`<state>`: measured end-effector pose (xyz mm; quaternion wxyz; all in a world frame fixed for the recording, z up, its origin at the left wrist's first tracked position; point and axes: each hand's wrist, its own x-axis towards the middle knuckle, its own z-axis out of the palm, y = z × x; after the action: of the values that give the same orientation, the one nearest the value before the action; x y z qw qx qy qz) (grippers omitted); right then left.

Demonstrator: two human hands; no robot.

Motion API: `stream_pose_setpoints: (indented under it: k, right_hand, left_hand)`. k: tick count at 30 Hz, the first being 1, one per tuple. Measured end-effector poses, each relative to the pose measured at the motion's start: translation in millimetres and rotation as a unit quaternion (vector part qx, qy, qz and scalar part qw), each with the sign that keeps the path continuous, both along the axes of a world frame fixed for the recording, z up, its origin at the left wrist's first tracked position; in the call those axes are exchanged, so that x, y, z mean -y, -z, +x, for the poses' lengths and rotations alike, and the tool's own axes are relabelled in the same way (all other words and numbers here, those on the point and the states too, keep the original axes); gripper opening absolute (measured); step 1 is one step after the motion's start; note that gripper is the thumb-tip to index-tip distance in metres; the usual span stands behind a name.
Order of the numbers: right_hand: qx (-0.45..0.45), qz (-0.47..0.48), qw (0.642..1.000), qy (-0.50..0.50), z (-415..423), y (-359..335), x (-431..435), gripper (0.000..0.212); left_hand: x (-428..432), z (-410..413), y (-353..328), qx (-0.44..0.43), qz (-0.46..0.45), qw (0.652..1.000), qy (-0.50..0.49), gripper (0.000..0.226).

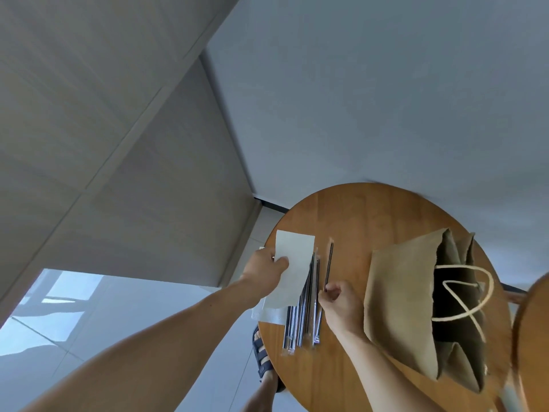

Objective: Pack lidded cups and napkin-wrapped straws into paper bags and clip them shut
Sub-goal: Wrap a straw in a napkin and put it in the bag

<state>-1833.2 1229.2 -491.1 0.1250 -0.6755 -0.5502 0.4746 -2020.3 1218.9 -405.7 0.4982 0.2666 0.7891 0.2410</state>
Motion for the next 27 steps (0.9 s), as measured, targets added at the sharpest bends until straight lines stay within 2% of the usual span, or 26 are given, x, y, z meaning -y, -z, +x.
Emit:
stream_pose_setpoints:
  k: [3,7,12,15,18,20,23,24,27]
  right_hand:
    - [-0.099,0.062,0.993,0.018,-9,-40,-10,0.024]
    - [-0.218,0.078,0.973,0.020,-22,-92,-21,0.014]
    - [-0.207,0.111,0.972,-0.017,-20,-139,-36,0.005]
    - [-0.194,0.137,0.971,-0.008,-10,-162,-42,0.009]
    - [-0.140,0.165,0.976,-0.038,3,-186,-48,0.017]
    - [-0.111,0.192,0.975,-0.025,16,-204,-55,0.016]
    - [-0.141,0.205,0.968,0.035,43,-236,-77,0.047]
    - [-0.167,0.191,0.967,0.032,52,-248,-85,0.051]
    - [-0.232,0.143,0.962,-0.029,80,-275,-102,0.035]
  left_hand:
    - [-9,1,-17,0.001,0.033,0.999,-0.012,0.010]
    - [-26,5,-49,0.018,0.092,0.995,-0.037,0.012]
    - [-43,22,-92,0.092,0.164,0.981,-0.045,0.006]
    - [-47,32,-114,0.103,0.196,0.975,-0.024,0.005]
    - [-53,44,-137,0.101,0.211,0.972,-0.003,0.008]
    - [-60,50,-155,0.123,0.218,0.968,0.004,0.009]
    - [-74,59,-186,0.170,0.241,0.955,0.031,0.010]
    - [-79,63,-197,0.183,0.243,0.951,0.050,0.012]
    - [-94,81,-226,0.230,0.238,0.937,0.111,0.022]
